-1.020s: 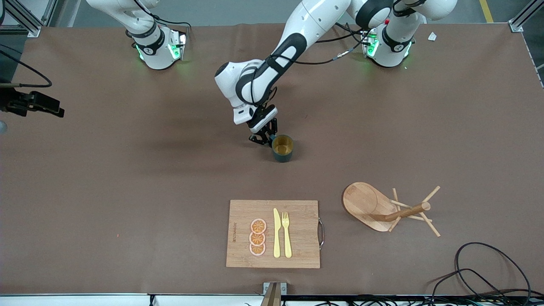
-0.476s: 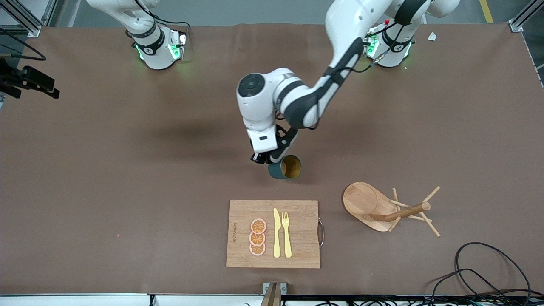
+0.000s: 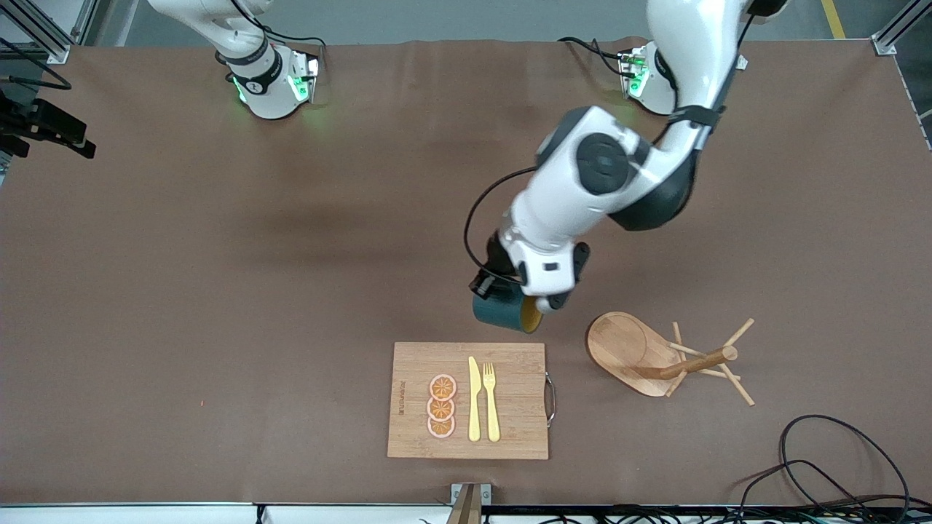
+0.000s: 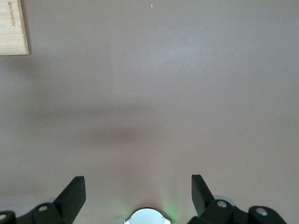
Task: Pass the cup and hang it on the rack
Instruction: 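Carry the teal mug with the left gripper to the wooden rack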
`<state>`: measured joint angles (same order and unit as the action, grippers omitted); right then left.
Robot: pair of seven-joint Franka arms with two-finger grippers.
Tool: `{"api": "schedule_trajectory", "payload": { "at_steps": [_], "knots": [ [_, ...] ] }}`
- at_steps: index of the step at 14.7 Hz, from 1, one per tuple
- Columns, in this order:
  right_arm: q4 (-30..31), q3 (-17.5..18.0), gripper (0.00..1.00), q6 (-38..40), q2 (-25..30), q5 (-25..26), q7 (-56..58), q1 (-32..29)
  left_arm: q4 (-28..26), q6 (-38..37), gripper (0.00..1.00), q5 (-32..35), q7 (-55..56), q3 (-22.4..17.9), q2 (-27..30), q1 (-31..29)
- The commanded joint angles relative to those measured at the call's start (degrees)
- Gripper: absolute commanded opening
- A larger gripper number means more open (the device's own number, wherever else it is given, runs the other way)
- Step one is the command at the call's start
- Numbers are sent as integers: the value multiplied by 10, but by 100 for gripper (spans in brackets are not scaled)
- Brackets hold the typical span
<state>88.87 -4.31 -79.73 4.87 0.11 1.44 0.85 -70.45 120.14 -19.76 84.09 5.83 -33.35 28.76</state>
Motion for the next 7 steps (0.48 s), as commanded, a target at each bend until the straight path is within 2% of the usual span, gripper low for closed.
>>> {"api": "schedule_trajectory", "payload": {
  "at_steps": [1, 4, 7],
  "knots": [
    [18, 6, 100, -8, 16, -3, 2, -15, -25, 7, 0, -101, -61, 6, 24, -39],
    [17, 5, 100, -2, 16, -3, 1, -15, -62, 1, 0, -219, -160, 18, 57, -103],
    [17, 5, 100, 0, 16, -4, 1, -15, -114, -5, 0, -281, -249, 45, 84, -173]
  ]
}}
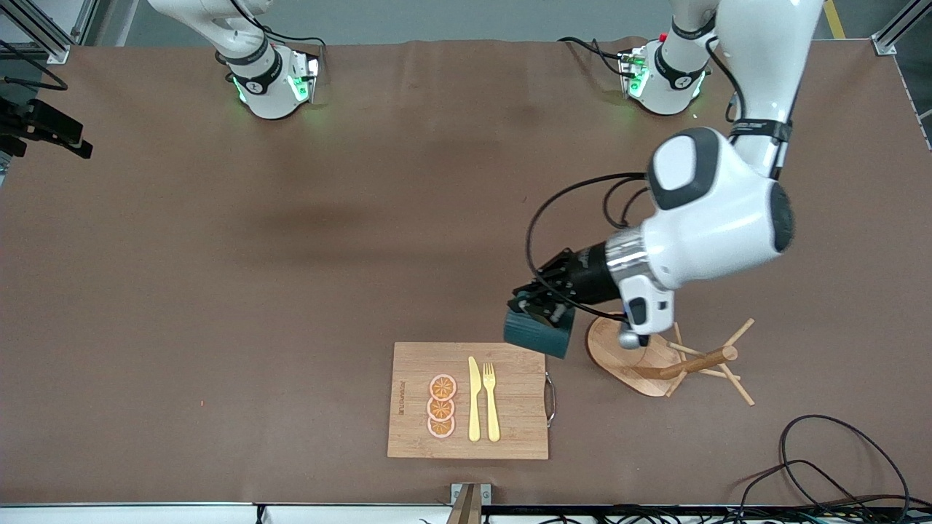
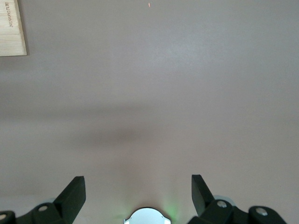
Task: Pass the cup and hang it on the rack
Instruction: 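Carry the teal mug with the left gripper to the wooden rack, then hang the mug handle on a rack peg with the left gripper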
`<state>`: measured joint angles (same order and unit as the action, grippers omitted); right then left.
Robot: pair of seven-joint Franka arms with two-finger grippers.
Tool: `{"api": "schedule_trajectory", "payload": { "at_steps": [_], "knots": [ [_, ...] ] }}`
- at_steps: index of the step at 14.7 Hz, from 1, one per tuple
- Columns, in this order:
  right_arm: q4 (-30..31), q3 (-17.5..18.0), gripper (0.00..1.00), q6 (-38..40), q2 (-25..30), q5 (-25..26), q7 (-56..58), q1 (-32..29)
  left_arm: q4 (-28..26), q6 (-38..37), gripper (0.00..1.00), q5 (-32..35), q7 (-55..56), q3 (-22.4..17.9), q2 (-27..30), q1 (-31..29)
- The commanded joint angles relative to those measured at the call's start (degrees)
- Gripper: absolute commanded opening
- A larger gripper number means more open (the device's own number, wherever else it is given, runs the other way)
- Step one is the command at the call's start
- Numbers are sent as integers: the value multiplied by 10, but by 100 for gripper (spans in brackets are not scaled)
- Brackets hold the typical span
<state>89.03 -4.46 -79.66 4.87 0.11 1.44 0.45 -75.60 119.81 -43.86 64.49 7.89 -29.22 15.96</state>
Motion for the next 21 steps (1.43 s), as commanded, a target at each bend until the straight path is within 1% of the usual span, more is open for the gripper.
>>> {"api": "schedule_trajectory", "payload": {
  "at_steps": [1, 2, 3, 4, 6, 8, 11, 16, 21],
  "knots": [
    [15, 7, 100, -1, 16, -4, 1, -12, -70, -20, 0, -66, -94, 37, 42, -73],
    [15, 7, 100, -1, 16, -4, 2, -12, -74, -45, 0, -107, -135, 46, 38, -102],
    [15, 7, 100, -1, 16, -4, 2, -11, -83, -68, 0, -134, -167, 49, 37, -122],
    [15, 7, 100, -1, 16, -4, 2, -11, -94, -84, 0, -148, -190, 49, 38, -136],
    [14, 7, 100, -1, 16, -4, 2, -11, -102, -105, 0, -156, -207, 53, 40, -162],
    [14, 7, 100, -1, 16, -3, 2, -11, -115, -139, 0, -190, -248, 53, 39, -188],
    [15, 8, 100, -1, 16, -4, 3, -12, -147, -172, 0, -193, -315, 55, 43, -227],
    [15, 13, 100, -1, 16, -4, 4, -21, -161, -218, 0, -201, -364, 55, 40, -270],
    [15, 13, 100, -1, 16, -4, 5, -18, -172, -259, 0, -201, -449, 55, 20, -314]
  ]
}}
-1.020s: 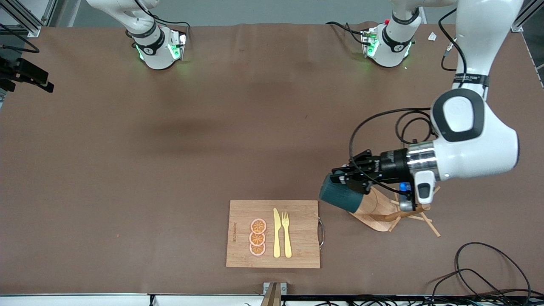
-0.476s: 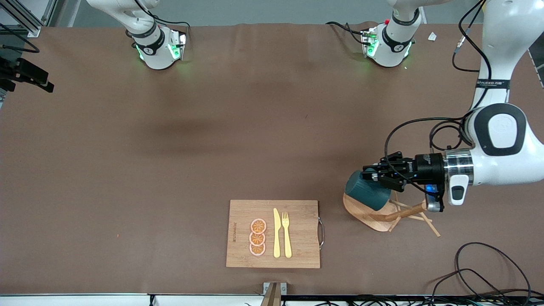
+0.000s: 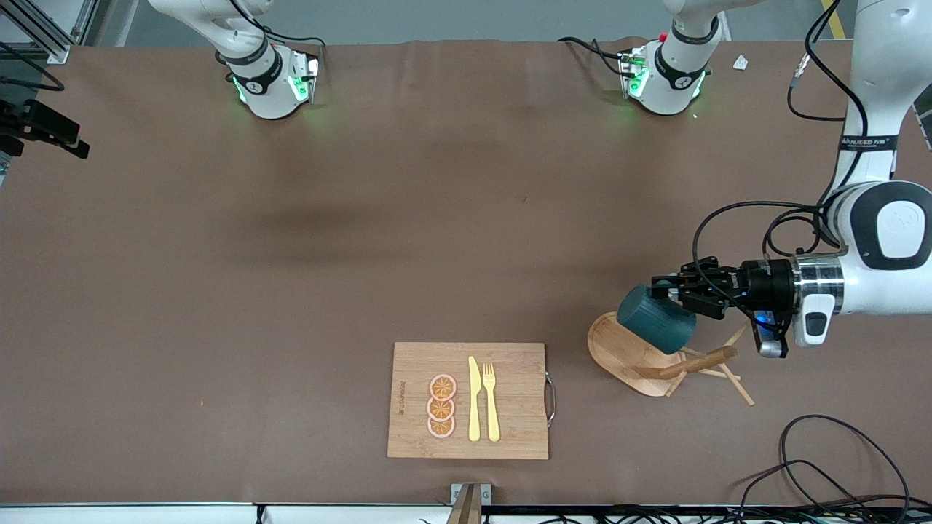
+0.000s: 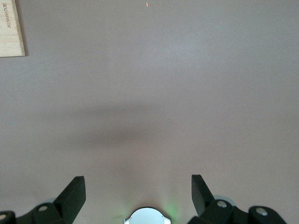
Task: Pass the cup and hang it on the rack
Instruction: 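Hang the mug handle on a rack peg with the left gripper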
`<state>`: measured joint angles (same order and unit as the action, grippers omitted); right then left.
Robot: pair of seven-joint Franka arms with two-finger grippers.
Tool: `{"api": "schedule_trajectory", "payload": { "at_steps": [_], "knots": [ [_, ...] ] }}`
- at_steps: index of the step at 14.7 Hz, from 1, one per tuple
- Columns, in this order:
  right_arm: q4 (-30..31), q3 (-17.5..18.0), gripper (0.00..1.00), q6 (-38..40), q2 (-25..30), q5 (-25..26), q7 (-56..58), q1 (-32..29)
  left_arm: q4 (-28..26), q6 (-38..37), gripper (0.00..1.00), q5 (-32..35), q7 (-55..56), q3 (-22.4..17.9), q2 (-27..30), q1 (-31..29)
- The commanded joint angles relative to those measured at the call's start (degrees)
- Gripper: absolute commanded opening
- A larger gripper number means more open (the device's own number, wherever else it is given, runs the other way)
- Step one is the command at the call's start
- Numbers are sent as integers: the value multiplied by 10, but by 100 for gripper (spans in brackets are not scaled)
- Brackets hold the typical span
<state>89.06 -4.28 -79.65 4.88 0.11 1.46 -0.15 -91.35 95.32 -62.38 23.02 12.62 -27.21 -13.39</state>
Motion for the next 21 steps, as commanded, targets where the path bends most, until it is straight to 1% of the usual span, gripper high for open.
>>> {"api": "schedule_trajectory", "payload": {
  "at_steps": [1, 6, 9, 11, 13, 14, 15, 16, 17, 18, 20, 21],
  "knots": [
    [15, 11, 100, -2, 16, -4, 5, -10, -14, -18, 0, -17, -50, 7, -7, -23],
    [15, 10, 100, -2, 16, -4, 6, -10, -11, -18, 0, -30, -112, 6, -41, -38],
    [15, 9, 100, -2, 16, -4, 6, -12, -9, -19, 1, -30, -129, 6, -53, -46],
    [15, 9, 100, -2, 16, -4, 6, -12, -9, -19, 2, -29, -142, 6, -61, -54],
    [15, 9, 100, -2, 16, -3, 6, -12, -9, -20, 7, -29, -150, 6, -67, -56],
    [14, 9, 100, -2, 16, -3, 6, -12, -8, -20, 14, -29, -150, 6, -68, -56],
    [14, 9, 100, -2, 16, -4, 6, -12, -8, -20, 28, -30, -149, 6, -68, -56],
    [14, 9, 100, -2, 16, -4, 6, -12, -7, -19, 48, -31, -147, 6, -68, -56],
    [14, 9, 100, -2, 16, -3, 6, -12, -3, -19, 78, -31, -141, 6, -66, -57],
    [14, 9, 100, -2, 16, -4, 6, -12, 3, -18, 100, -28, -136, 6, -62, -56],
    [14, 9, 100, -2, 16, -3, 6, -12, 19, -16, 100, -18, -94, 1, -50, -55],
    [14, 9, 100, -2, 16, -4, 6, -12, 19, -17, 100, -10, -68, 0, -32, -55]
  ]
}}
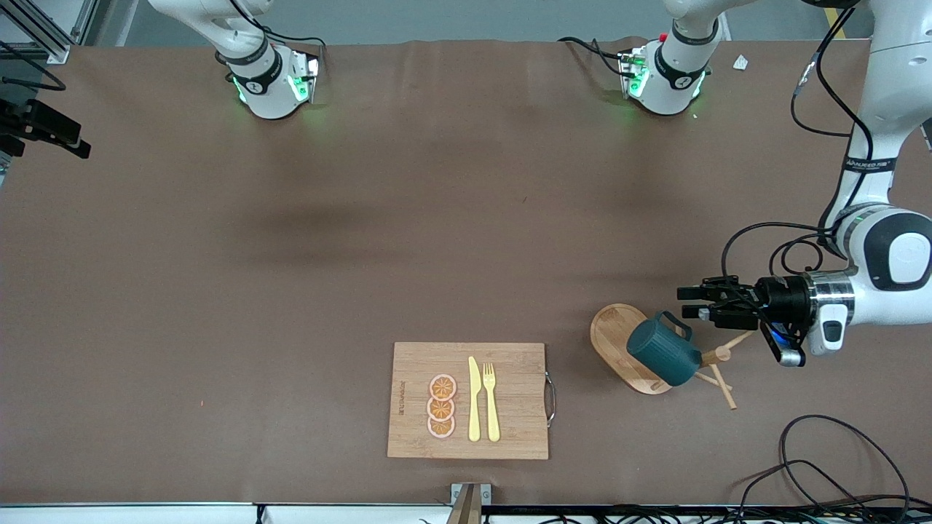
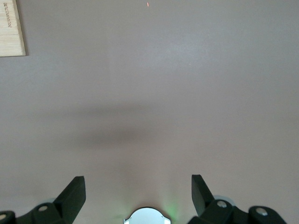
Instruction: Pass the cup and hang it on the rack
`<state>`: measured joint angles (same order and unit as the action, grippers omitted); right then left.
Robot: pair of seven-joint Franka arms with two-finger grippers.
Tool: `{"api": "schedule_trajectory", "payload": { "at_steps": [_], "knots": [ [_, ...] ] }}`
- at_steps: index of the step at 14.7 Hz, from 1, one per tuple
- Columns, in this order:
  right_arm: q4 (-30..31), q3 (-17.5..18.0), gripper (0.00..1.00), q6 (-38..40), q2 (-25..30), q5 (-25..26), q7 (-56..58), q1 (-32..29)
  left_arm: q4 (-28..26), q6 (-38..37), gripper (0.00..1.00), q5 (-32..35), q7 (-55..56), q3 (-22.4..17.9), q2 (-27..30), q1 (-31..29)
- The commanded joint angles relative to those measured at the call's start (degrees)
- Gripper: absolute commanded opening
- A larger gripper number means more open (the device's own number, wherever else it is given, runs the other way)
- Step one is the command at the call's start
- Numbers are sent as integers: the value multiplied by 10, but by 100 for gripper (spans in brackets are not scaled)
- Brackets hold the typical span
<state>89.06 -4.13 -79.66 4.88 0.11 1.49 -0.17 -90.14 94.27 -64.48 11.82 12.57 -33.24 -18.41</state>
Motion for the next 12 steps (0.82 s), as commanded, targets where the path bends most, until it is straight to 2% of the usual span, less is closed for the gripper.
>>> {"api": "schedule_trajectory", "payload": {
  "at_steps": [1, 3, 6, 9, 12],
  "knots": [
    [14, 7, 100, -2, 16, -3, 6, -11, 7, -7, 100, 23, 63, 1, 47, -4],
    [14, 8, 100, -2, 16, -3, 6, -12, 7, -7, 100, 78, 114, 1, 96, -2],
    [15, 7, 100, -2, 16, -4, 6, -12, 22, -7, 100, 257, 121, 10, 161, 4],
    [15, 7, 100, -2, 16, -3, 6, -12, 27, -8, 100, 459, 79, 66, 212, 0],
    [14, 7, 100, -1, 16, -4, 6, -12, 20, -8, 100, 584, -13, 88, 258, 0]
  ]
}}
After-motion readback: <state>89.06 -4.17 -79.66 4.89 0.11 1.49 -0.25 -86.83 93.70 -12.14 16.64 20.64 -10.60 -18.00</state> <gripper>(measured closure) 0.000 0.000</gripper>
